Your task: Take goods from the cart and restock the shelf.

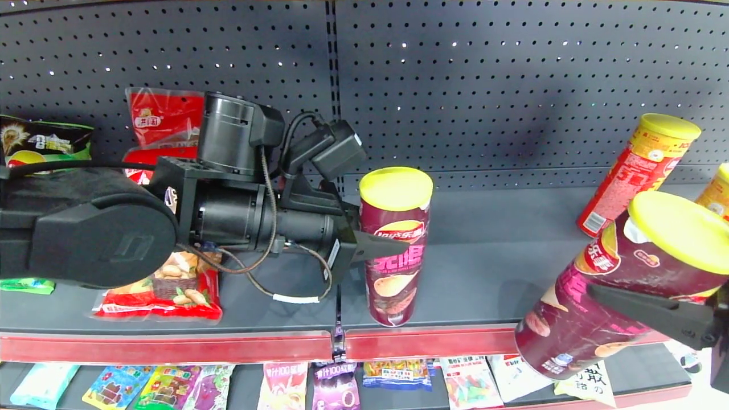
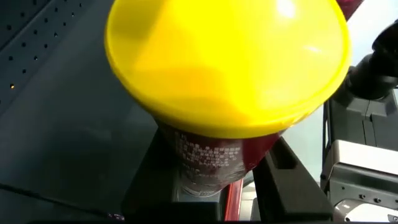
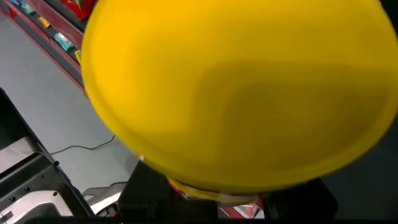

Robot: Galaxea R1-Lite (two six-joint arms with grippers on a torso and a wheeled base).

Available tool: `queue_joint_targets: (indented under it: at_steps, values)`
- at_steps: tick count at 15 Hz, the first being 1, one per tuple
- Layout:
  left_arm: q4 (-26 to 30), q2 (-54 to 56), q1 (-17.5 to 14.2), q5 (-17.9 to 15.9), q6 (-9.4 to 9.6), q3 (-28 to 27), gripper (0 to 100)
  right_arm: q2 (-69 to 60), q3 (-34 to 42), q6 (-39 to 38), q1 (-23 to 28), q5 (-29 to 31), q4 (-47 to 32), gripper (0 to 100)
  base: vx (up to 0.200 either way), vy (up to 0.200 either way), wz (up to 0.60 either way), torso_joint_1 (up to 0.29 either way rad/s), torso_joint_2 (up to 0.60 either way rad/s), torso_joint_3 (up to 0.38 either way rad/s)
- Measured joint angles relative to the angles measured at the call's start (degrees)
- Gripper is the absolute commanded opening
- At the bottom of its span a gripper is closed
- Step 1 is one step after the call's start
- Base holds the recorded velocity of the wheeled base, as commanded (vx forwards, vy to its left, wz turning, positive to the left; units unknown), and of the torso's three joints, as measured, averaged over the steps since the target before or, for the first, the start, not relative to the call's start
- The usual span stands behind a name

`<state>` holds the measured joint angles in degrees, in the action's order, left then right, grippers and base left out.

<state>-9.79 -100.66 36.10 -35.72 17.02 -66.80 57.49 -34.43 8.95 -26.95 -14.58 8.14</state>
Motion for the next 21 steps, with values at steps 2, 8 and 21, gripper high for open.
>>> queue_joint_targets:
  at_steps: [2,8,21]
  values:
    - [0.02,0.11,0.04,0.06,0.05,0.33,0,0.63,-0.33,0.00,0.00,0.02,0.26,0,0.000,0.000,0.00,0.000,0.00,0.000]
    - [-0.02,0.11,0.10,-0.84,0.05,1.12,100,4.17,-5.03,0.00,-0.09,0.00,0.39,0,0.000,0.000,0.00,0.000,0.00,0.000]
    - [0.07,4.02,-2.19,1.27,-0.07,8.16,100,30.74,-28.92,0.33,-0.74,-1.69,0.55,0,0.000,0.000,0.00,0.000,0.00,0.000]
